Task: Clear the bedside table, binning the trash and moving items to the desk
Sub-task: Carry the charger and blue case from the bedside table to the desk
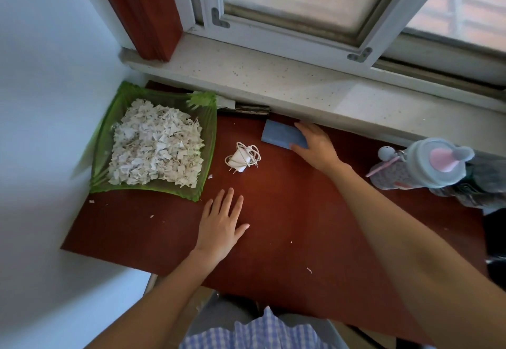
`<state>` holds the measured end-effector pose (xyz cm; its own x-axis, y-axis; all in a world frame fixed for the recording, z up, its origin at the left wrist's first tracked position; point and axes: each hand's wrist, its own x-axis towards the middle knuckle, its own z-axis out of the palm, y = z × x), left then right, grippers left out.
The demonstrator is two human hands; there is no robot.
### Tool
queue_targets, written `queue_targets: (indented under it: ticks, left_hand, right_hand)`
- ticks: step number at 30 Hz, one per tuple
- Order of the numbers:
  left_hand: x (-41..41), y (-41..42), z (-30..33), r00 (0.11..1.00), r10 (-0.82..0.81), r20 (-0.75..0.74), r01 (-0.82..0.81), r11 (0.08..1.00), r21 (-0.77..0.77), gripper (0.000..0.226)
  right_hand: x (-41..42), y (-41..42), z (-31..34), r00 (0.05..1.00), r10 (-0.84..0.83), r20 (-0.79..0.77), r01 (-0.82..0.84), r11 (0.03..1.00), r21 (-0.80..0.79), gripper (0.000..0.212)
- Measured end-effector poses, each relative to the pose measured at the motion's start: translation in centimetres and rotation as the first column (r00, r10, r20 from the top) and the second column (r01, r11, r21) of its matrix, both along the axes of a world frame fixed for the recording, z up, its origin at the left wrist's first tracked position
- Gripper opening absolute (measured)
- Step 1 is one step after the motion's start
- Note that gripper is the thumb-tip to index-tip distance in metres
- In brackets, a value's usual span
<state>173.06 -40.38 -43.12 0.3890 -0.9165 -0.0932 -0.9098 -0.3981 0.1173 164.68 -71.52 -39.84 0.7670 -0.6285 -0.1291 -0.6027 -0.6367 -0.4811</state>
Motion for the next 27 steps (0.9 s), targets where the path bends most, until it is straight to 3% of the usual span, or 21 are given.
queue_targets:
  ticks: [3,10,19,24,27]
  left_hand:
    - [0.1,0.0,0.1,1.000,-0.014,-0.002,0.014,1.000,0.022,0.065]
    - [0.0,-0.1,0.2,1.000,-0.031,0.000,0.031,0.998,0.054,0.066]
    - [-0.1,0.3,0.9,0.996,-0.087,0.001,0.087,0.996,0.008,0.053]
    - [-4.5,1.4,2.7,0.981,-0.195,-0.013,0.194,0.978,-0.082,0.048]
    - [-8.8,2.4,4.1,0.954,-0.300,-0.006,0.298,0.948,-0.108,0.053]
  right_hand:
    - [-1.7,2.7,-0.1,0.993,-0.099,0.070,0.106,0.990,-0.090,0.049]
    - [-9.6,11.7,-0.5,0.959,-0.280,0.036,0.282,0.947,-0.153,0.051]
    - [-20.5,23.0,0.5,0.836,-0.548,-0.026,0.533,0.822,-0.200,0.054]
    - [-26.3,27.9,1.1,0.729,-0.685,-0.011,0.670,0.716,-0.194,0.059]
    - [-30.0,31.1,1.9,0.678,-0.735,0.027,0.722,0.659,-0.210,0.051]
